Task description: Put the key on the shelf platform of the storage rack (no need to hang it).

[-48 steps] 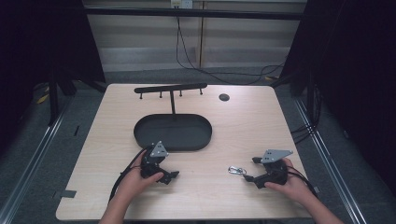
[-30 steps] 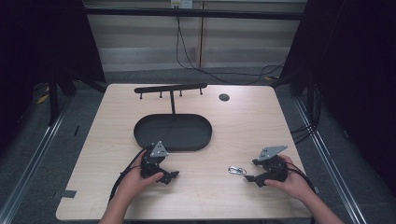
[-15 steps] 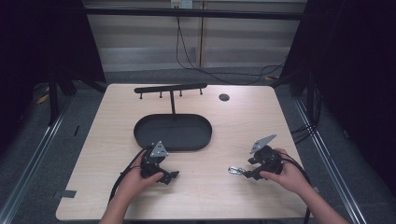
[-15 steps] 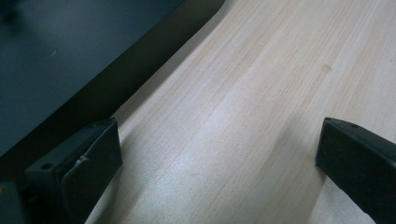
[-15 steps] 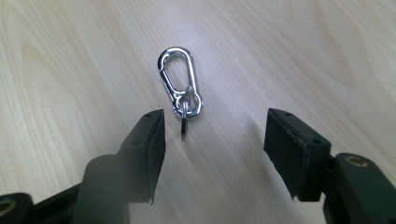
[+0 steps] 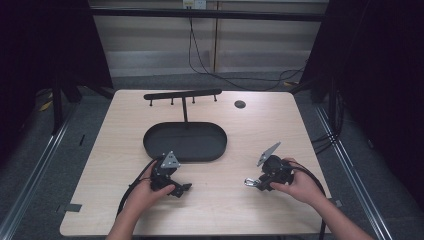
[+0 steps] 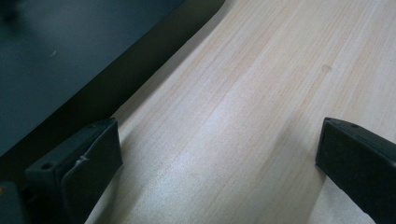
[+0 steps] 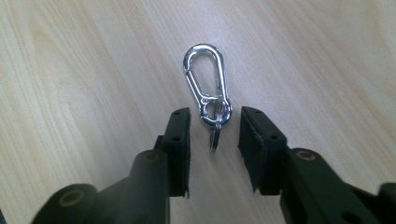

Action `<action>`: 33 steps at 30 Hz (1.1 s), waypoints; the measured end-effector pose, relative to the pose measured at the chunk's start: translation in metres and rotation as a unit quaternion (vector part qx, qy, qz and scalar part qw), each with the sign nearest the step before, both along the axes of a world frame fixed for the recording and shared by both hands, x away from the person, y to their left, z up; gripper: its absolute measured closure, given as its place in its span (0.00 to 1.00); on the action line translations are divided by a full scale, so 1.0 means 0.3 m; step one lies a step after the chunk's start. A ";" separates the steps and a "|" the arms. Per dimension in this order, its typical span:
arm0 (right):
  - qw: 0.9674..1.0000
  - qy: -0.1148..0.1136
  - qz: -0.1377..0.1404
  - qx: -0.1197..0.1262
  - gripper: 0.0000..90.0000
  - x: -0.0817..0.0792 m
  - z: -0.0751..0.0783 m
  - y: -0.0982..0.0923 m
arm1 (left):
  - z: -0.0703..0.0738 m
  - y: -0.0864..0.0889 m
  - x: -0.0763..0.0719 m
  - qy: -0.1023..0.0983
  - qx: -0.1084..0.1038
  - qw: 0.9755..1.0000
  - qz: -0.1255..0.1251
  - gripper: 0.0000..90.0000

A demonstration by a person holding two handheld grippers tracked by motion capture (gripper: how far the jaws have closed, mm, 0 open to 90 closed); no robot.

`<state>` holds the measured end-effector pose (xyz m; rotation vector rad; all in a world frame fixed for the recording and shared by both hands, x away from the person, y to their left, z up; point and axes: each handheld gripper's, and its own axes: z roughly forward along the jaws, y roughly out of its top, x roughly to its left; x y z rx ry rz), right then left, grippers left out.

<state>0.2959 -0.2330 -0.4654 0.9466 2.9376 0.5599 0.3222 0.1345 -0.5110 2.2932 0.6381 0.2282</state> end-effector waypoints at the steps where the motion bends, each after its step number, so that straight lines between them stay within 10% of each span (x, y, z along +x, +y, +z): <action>1: 1.000 0.000 0.001 0.000 0.77 0.002 0.002 0.001 | 0.000 0.000 0.000 0.000 -0.001 1.000 0.001 0.00; 7: 0.999 0.016 0.012 -0.027 0.98 0.009 0.013 0.018 | 0.000 0.000 0.000 0.000 -0.001 1.000 0.001 0.00; 33: 0.998 0.029 0.035 -0.033 1.00 0.082 0.235 0.112 | -0.001 -0.001 -0.002 0.001 -0.004 1.000 0.003 0.00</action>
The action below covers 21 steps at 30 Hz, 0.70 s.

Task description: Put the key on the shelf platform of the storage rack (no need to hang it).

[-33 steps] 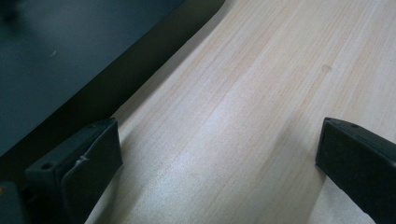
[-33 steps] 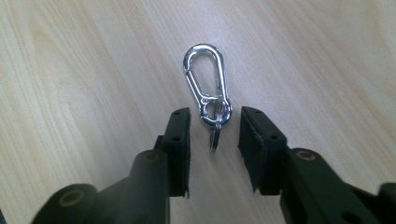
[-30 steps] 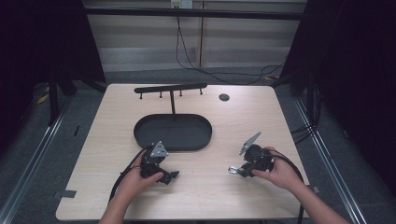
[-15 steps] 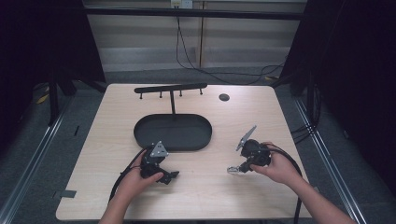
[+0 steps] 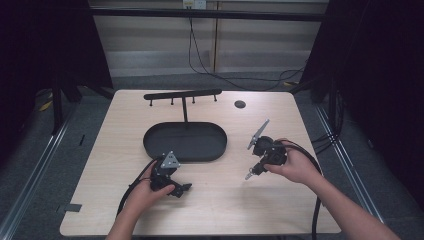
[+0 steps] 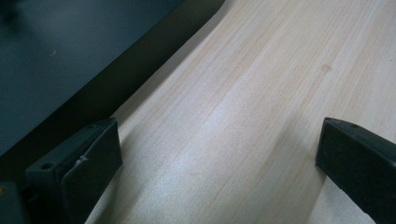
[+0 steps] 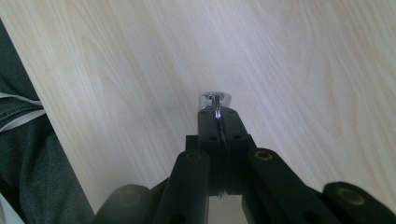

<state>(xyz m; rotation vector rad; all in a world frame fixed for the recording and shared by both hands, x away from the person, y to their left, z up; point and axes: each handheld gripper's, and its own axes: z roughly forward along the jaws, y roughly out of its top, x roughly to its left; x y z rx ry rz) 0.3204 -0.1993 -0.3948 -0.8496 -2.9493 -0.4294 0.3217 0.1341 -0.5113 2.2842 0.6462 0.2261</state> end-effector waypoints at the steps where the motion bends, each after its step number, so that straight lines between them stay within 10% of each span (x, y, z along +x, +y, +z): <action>1: 1.000 0.000 0.003 -0.001 1.00 0.008 0.014 0.015 | 0.000 0.000 0.000 0.000 0.000 1.000 0.000 0.00; 21: 0.999 -0.015 0.024 -0.016 1.00 0.081 0.077 0.137 | 0.000 0.000 0.000 0.000 0.000 1.000 0.000 0.00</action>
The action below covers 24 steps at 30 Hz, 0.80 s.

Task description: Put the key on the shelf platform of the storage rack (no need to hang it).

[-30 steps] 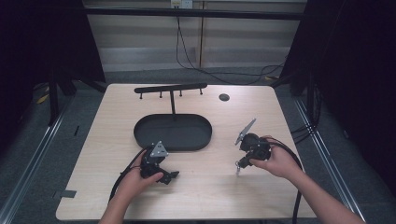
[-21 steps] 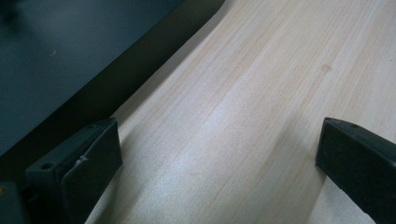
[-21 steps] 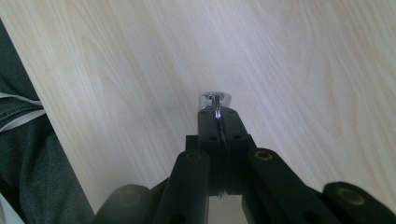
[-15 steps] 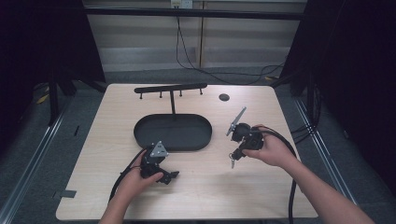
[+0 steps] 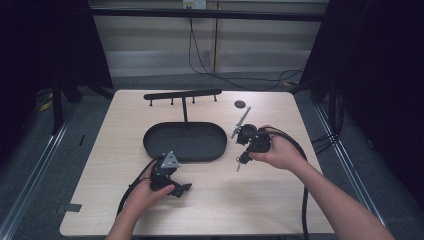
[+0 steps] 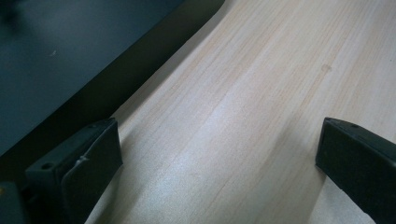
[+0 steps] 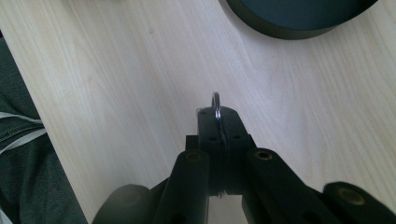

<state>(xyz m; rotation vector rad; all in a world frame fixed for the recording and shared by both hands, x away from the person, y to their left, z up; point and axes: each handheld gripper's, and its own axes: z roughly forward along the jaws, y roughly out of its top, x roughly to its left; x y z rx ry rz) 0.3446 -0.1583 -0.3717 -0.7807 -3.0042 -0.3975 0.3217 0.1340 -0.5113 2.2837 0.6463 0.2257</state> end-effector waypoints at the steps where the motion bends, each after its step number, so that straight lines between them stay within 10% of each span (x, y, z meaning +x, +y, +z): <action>1: 1.000 0.000 0.000 0.000 1.00 0.000 0.000 0.000 | 0.000 0.000 0.000 0.000 0.000 1.000 0.000 0.00; 24: 1.000 -0.012 0.006 0.001 1.00 0.065 0.042 0.080 | 0.000 0.000 0.001 -0.002 0.001 1.000 0.000 0.00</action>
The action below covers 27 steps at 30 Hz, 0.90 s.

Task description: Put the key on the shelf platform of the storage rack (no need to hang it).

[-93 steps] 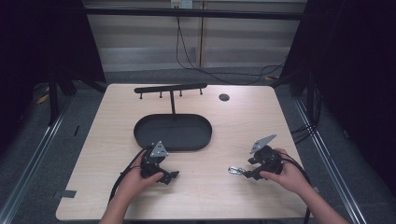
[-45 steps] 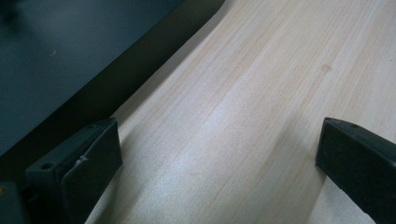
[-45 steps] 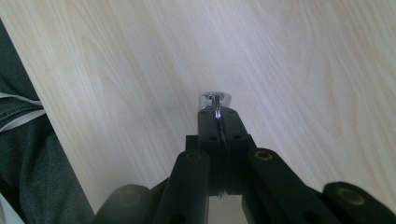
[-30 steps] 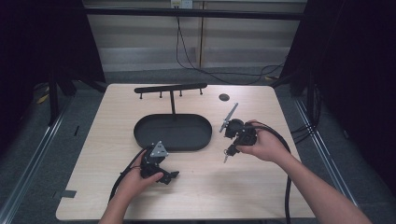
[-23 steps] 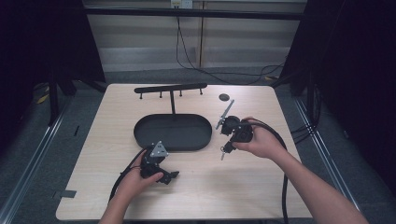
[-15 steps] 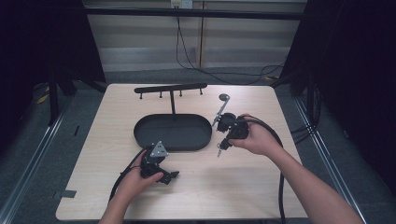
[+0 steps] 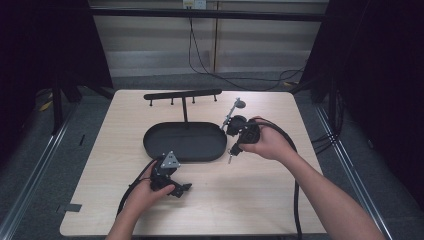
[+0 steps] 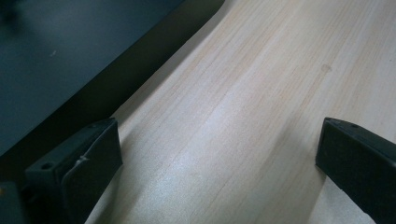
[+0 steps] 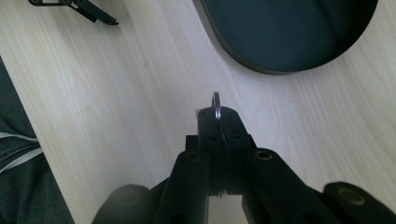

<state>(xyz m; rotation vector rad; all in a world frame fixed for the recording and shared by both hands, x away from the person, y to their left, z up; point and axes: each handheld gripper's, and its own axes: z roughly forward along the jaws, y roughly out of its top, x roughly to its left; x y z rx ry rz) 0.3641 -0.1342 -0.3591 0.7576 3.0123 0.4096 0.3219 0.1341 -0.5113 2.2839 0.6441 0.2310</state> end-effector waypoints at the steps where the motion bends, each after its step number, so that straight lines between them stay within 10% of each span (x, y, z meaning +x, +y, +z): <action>1: 1.000 -0.001 0.001 -0.001 1.00 0.002 0.000 0.004 | 0.000 0.000 0.000 0.000 0.000 1.000 0.000 0.00; 27: 1.000 -0.016 -0.010 -0.001 0.99 0.069 0.021 0.106 | 0.000 0.000 0.000 0.001 0.000 1.000 0.000 0.00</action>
